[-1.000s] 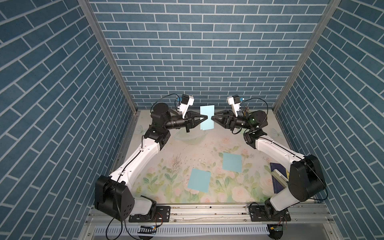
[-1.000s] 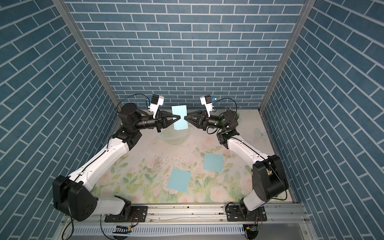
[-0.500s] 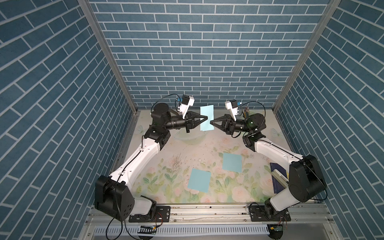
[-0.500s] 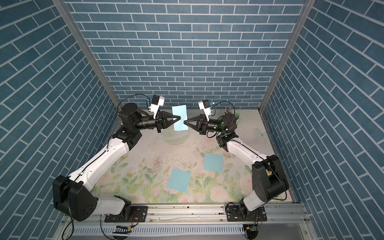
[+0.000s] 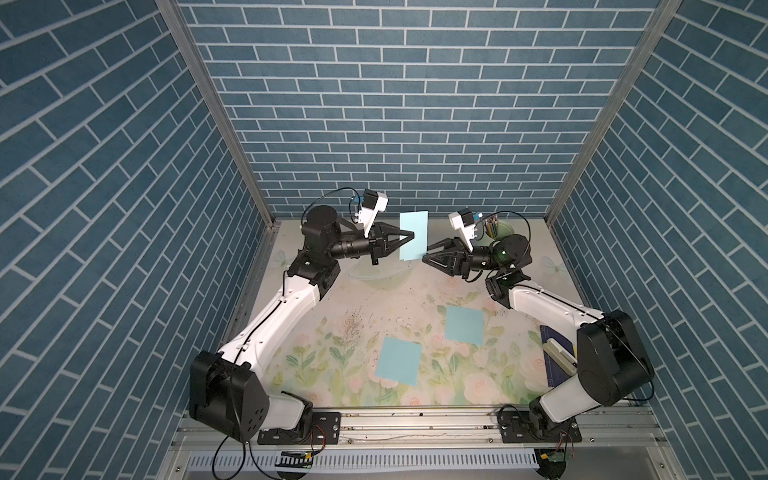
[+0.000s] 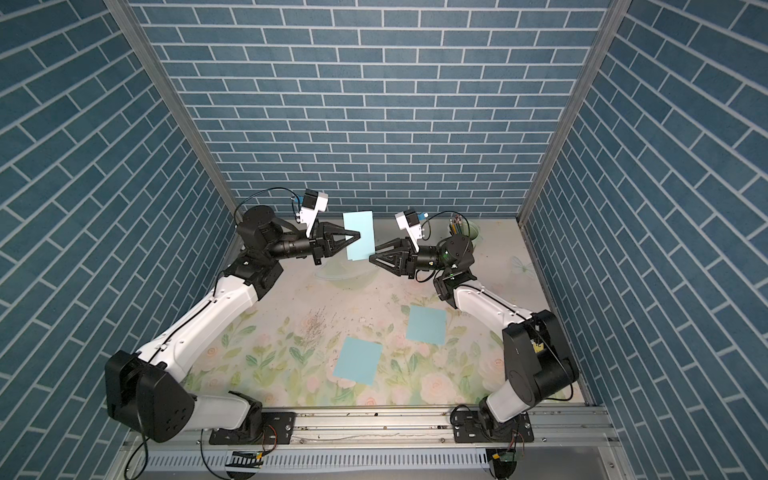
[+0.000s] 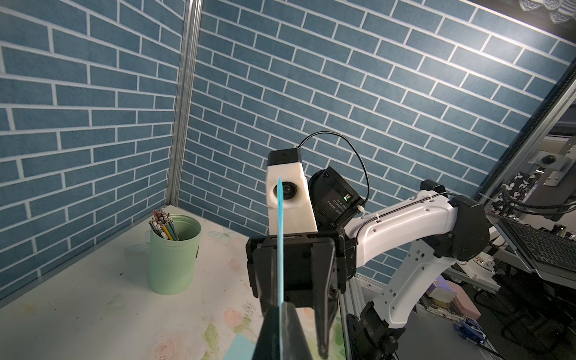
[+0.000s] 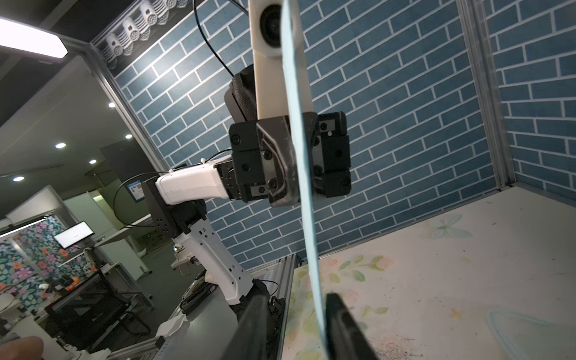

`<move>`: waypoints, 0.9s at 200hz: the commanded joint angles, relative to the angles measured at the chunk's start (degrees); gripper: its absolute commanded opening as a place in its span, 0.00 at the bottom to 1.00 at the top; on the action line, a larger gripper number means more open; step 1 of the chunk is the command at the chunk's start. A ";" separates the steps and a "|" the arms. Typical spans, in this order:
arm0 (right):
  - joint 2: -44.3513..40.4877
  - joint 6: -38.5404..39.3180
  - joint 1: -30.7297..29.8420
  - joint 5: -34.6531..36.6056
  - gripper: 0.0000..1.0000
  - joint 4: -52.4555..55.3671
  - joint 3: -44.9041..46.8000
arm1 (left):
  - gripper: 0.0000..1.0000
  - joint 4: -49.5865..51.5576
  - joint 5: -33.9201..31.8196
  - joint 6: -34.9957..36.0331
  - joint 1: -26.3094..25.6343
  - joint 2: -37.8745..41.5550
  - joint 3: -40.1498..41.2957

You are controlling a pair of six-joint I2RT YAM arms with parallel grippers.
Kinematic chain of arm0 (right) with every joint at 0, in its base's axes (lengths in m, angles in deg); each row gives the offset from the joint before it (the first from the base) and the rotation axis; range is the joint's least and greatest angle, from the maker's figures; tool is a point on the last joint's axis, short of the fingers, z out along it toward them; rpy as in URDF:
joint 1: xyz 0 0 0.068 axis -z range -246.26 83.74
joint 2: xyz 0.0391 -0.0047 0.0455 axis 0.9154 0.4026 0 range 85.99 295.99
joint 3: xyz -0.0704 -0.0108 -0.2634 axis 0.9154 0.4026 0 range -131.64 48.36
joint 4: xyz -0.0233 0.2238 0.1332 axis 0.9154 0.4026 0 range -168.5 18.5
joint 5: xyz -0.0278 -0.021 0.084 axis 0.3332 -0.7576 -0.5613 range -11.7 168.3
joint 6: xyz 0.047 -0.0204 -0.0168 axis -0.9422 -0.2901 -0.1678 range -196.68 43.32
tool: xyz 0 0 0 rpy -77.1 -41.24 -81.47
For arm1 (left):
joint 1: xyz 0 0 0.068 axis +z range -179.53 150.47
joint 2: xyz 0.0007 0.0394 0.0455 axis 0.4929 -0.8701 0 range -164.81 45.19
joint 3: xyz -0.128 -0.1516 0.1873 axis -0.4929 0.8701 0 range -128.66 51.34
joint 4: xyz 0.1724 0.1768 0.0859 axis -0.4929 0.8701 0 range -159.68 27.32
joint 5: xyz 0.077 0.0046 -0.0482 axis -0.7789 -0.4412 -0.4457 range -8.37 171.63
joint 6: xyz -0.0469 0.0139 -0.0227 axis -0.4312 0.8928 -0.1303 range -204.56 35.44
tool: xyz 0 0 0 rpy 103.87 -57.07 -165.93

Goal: Fold the square paper along the opposite sides
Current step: Fold the paper.

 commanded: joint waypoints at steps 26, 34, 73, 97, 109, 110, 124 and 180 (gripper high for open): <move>-1.73 0.07 0.72 -0.99 0.00 -4.16 1.69 | 0.00 -0.77 0.60 0.77 0.32 0.33 -1.03; -1.80 0.00 0.72 -0.78 0.00 -4.15 1.60 | 0.00 -0.70 0.67 0.79 0.32 0.51 -1.07; -2.51 0.01 0.90 1.97 0.32 -2.75 0.29 | 0.00 -0.58 0.67 0.75 0.32 1.01 -1.08; -2.35 0.99 0.63 5.23 0.49 0.68 -3.25 | 0.00 -1.40 0.95 0.16 0.28 1.04 -0.75; -2.41 1.40 0.37 7.09 0.55 1.03 -4.60 | 0.00 -2.30 1.29 -0.43 0.23 1.28 -0.15; -2.38 1.40 0.37 7.27 0.55 1.05 -4.71 | 0.00 -2.36 1.30 -0.43 0.23 1.29 -0.13; -1.93 1.41 0.27 9.31 0.61 0.66 -6.13 | 0.00 -2.69 1.22 -0.52 0.23 1.39 0.40; 4.69 -6.57 0.08 11.82 0.51 -9.46 -12.46 | 0.00 -3.11 1.48 -0.70 0.18 1.09 0.24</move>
